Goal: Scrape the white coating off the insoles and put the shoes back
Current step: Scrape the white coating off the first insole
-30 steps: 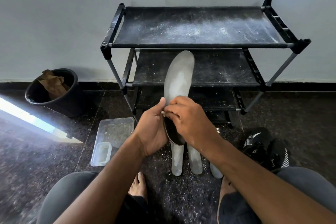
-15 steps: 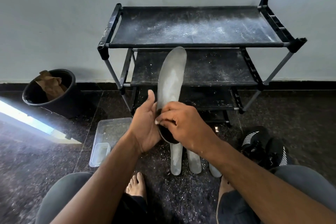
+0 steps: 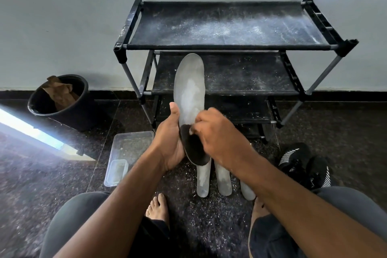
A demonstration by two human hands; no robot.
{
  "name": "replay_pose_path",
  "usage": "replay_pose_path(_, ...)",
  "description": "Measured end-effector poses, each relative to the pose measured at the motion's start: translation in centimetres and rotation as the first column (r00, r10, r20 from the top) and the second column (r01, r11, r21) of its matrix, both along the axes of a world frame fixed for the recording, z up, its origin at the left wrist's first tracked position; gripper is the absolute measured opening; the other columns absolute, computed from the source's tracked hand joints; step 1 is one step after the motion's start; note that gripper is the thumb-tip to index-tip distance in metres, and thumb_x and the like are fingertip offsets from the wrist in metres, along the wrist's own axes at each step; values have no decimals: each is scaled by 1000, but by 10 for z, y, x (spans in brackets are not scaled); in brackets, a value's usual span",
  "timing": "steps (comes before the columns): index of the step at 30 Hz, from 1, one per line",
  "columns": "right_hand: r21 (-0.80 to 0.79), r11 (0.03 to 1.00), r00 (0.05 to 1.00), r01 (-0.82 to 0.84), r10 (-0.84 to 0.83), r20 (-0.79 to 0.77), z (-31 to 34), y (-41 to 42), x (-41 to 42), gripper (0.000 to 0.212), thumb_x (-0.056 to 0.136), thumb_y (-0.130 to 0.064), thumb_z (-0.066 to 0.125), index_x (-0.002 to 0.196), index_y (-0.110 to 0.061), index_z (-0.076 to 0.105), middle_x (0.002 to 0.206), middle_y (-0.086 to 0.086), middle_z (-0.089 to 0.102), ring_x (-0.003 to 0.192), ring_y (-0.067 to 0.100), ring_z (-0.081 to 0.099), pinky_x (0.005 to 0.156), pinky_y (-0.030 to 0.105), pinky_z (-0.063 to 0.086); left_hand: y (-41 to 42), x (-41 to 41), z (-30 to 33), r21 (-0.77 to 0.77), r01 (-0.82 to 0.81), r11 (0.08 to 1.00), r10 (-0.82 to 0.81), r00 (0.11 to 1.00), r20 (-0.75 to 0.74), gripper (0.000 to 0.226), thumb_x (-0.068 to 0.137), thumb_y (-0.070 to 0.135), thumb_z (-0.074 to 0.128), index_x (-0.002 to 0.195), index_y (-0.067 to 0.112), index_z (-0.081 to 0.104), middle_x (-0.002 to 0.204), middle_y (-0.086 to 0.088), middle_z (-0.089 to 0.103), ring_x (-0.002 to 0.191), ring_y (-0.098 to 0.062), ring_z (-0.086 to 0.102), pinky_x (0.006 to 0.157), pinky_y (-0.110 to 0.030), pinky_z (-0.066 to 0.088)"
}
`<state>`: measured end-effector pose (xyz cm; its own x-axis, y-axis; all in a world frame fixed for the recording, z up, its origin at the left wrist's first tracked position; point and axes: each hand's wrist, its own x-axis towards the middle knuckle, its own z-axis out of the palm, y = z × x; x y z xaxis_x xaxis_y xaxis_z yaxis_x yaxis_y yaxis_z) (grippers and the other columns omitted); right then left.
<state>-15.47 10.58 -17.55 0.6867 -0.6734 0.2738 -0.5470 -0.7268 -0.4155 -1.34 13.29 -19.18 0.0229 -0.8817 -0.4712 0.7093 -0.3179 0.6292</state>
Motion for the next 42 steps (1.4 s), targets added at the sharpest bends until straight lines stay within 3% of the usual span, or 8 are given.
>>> replay_pose_path(10,5,999,997,54,-54,51,-2,-5,-2,14,90,1,65,95,-8,75,97,-2,61,94,9,49,88,18,46,0,1,-1,-10,-15,1000,14,999,-44,72,106,58,32,143,1,54,140,-27,61,133,-37,59,108,-49,51)
replay_pose_path(17,52,999,997,-15,11,80,0,16,6,12,90,3,63,95,-2,73,97,3,61,95,15,54,91,25,49,-1,3,-1,15,-8,1000,8,1000,-9,79,104,63,33,139,-4,57,141,-27,60,134,-37,58,116,-47,44)
replay_pose_path(22,46,991,978,126,-132,163,0,0,4,12,91,2,64,95,-4,73,96,3,62,94,15,55,87,31,52,1,2,1,21,-22,1000,22,999,-28,74,105,60,34,142,-1,55,139,-28,61,132,-37,59,117,-50,42)
replay_pose_path(26,148,986,984,-73,47,171,3,26,14,13,91,-1,62,94,-3,75,95,5,63,93,17,59,87,32,51,1,2,2,85,1,996,-7,997,78,85,101,68,35,131,-6,61,130,-29,67,120,-36,68,108,-45,53)
replay_pose_path(31,134,989,967,63,-93,238,3,6,8,10,92,-3,65,96,-4,74,95,1,61,93,14,56,88,28,51,1,2,3,43,5,999,-5,1000,5,76,104,62,34,139,0,59,145,-27,57,140,-36,52,122,-48,37)
replay_pose_path(35,275,955,970,-113,47,238,7,24,13,12,91,-2,66,97,-5,77,98,3,65,94,12,61,90,28,52,-2,5,3,70,15,997,-22,994,109,83,100,70,31,126,0,68,114,-20,73,110,-29,72,101,-40,58)
replay_pose_path(38,273,959,968,-70,-1,251,7,8,5,11,88,-5,71,97,-7,77,97,1,66,90,9,62,86,25,53,-3,7,2,61,-1,998,-1,1000,20,83,102,69,31,128,-2,65,111,-20,72,92,-28,74,79,-35,65)
replay_pose_path(42,218,976,968,-5,-51,247,4,11,13,12,91,-5,68,99,-7,76,97,0,64,90,9,59,88,21,50,-2,3,5,56,0,998,-4,997,82,80,102,67,33,134,-1,63,126,-22,69,108,-29,71,101,-40,58)
